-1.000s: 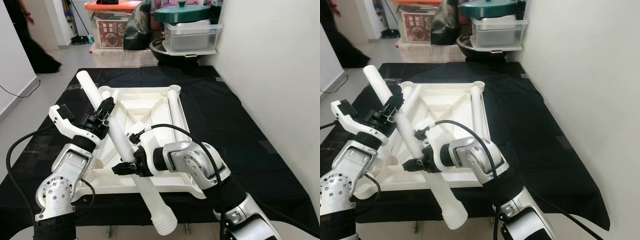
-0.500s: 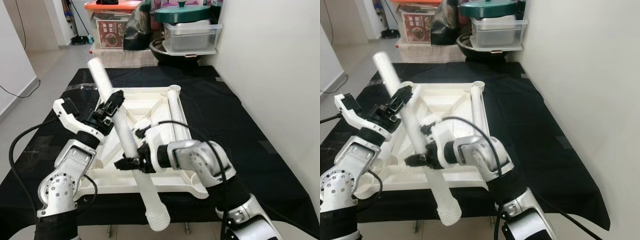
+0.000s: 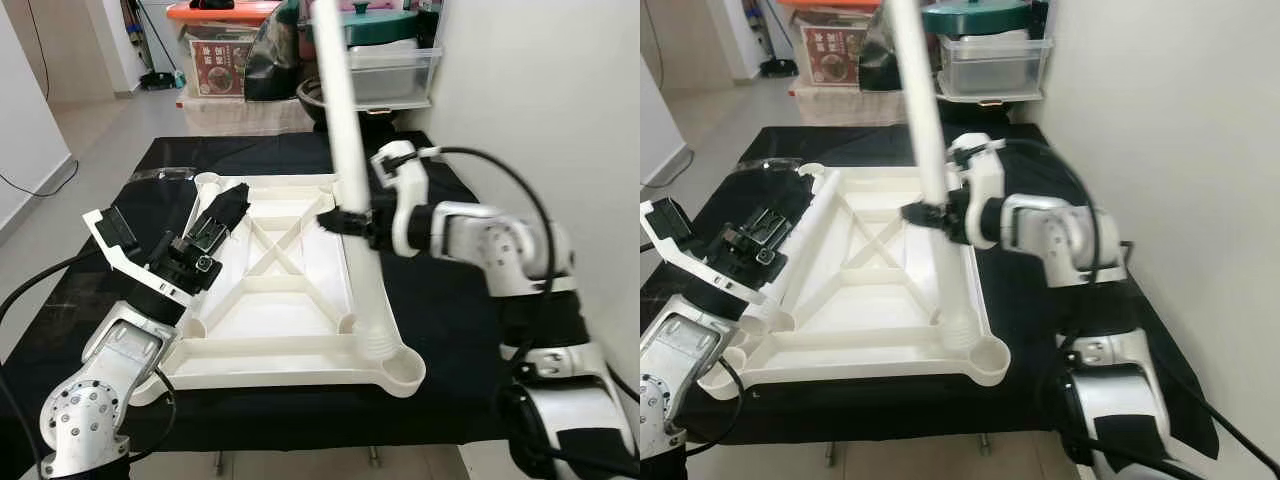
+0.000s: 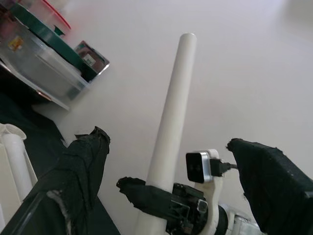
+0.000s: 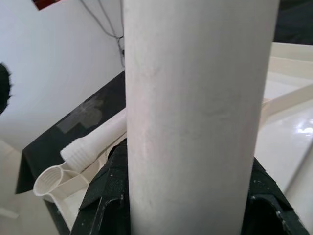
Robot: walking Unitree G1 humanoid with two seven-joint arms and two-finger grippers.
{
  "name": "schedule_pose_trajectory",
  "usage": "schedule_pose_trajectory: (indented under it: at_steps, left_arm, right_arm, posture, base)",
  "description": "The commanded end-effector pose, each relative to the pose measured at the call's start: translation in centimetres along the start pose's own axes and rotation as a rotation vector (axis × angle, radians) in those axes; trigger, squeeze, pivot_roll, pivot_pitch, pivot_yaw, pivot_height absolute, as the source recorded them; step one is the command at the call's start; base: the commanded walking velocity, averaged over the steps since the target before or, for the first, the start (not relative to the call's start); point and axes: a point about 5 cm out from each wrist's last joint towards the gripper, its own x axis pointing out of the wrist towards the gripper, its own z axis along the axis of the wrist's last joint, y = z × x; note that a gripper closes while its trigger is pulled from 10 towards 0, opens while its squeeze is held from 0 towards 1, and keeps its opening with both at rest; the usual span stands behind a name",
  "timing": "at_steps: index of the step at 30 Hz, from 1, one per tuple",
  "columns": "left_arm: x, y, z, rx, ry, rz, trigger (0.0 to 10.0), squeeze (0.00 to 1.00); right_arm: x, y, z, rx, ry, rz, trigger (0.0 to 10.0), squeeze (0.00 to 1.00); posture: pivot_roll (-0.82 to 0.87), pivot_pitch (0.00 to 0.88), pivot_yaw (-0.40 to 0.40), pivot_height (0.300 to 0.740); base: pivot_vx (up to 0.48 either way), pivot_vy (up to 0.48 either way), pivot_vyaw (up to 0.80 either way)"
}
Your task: Building children table
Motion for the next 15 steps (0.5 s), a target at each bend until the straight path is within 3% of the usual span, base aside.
schedule_pose_trajectory:
  at_steps: [1, 3, 10, 11, 14, 15]
  left_arm:
    - [-0.3, -0.5, -0.1, 0.003, 0.028, -0.031, 10.0, 0.0]
    - [-0.8, -0.3, -1.1, 0.051, 0.113, -0.031, 10.0, 0.0]
    - [-0.8, 0.3, -2.7, 0.131, 0.232, -0.013, 10.0, 0.0]
    - [-0.7, 1.0, -3.7, 0.204, 0.31, 0.014, 10.0, 0.0]
    - [-0.7, 1.3, -4.1, 0.241, 0.344, 0.03, 10.0, 0.0]
    - [-0.7, 1.5, -4.3, 0.268, 0.371, 0.033, 10.0, 0.0]
  right_arm:
    - [-0.4, -0.2, 1.1, -0.018, -0.036, -0.009, 0.0, 0.0]
    - [-1.2, -1.0, 3.5, -0.034, -0.129, -0.072, 0.0, 0.0]
    - [-0.3, -0.3, 5.7, -0.032, -0.318, -0.12, 0.0, 0.0]
    - [0.8, 1.0, 6.0, -0.043, -0.376, -0.096, 0.0, 0.0]
    - [1.3, 1.8, 6.0, -0.039, -0.392, -0.07, 0.0, 0.0]
    - [1.9, 2.7, 5.8, -0.045, -0.402, -0.04, 0.0, 0.0]
  posture:
    - [-0.01, 0.0, -0.02, 0.74]
    - [-0.02, 0.0, -0.018, 0.74]
    - [-0.01, 0.0, -0.013, 0.74]
    - [-0.01, 0.0, -0.012, 0.74]
    - [-0.01, 0.0, -0.012, 0.74]
    - [0.0, 0.0, -0.011, 0.74]
  base:
    - [0.0, 0.0, 0.0]
    - [0.0, 0.0, 0.0]
    - [0.0, 0.0, 0.0]
    - [0.0, 0.0, 0.0]
    - [0.0, 0.0, 0.0]
    - [0.0, 0.0, 0.0]
